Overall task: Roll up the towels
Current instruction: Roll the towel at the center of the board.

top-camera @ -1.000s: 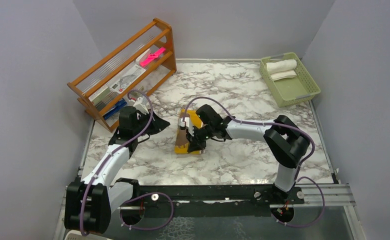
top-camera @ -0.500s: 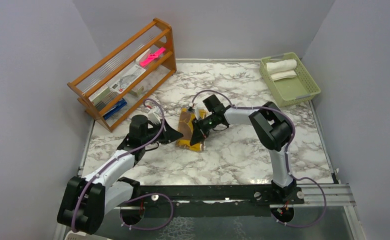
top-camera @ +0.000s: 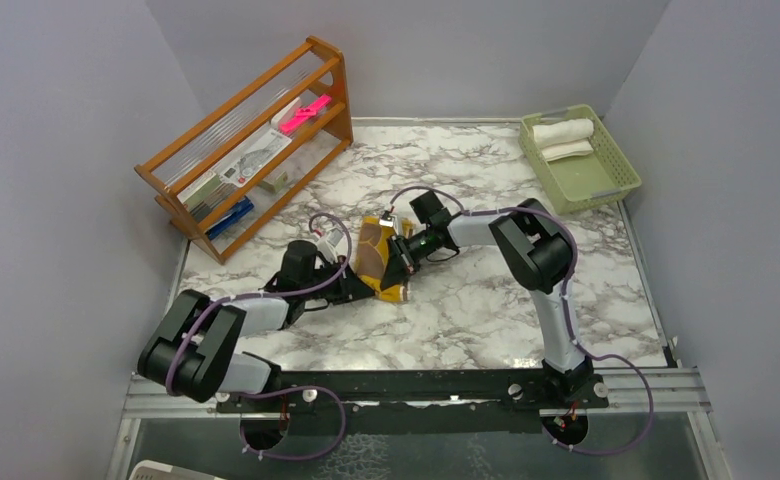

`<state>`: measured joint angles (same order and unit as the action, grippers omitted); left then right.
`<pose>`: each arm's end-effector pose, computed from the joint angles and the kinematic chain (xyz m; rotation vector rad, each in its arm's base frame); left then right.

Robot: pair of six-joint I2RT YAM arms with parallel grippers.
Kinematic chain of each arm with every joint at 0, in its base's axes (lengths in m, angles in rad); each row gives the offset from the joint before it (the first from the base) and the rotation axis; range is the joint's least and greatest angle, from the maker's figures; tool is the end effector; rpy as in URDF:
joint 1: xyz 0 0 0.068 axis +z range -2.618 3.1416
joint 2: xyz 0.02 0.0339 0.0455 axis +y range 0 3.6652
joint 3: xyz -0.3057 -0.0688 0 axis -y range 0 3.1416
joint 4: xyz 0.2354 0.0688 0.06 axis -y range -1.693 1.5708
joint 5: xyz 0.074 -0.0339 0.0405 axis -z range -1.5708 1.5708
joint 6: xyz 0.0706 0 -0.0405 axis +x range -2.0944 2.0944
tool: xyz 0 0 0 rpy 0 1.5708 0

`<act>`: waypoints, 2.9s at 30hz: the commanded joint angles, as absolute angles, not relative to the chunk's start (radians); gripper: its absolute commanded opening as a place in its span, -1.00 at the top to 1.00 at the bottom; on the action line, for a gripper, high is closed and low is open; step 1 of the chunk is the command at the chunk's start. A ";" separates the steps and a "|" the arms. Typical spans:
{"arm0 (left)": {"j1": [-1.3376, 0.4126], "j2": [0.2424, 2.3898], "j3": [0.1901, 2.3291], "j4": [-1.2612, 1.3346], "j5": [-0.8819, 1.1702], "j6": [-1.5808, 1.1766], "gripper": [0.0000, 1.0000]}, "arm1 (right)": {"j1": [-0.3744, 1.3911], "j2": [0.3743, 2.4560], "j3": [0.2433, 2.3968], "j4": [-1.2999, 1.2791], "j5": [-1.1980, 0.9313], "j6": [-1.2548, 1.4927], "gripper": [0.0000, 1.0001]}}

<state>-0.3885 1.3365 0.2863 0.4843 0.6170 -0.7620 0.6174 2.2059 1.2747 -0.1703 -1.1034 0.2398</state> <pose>0.1967 -0.1246 0.1659 -0.0311 2.3197 -1.2941 0.3205 0.3049 0.1122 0.8474 -2.4351 -1.6813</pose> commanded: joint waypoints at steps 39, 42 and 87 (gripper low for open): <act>-0.337 1.646 0.407 0.610 0.592 -0.737 1.00 | 0.875 1.575 0.538 0.656 -0.314 -0.751 -1.00; -0.326 1.652 0.414 0.611 0.607 -0.738 1.00 | 0.894 1.618 0.550 0.583 -0.307 -0.822 -0.94; -0.230 1.544 0.449 0.609 0.773 -0.769 1.00 | 0.973 1.891 0.798 0.158 -0.112 -0.878 0.97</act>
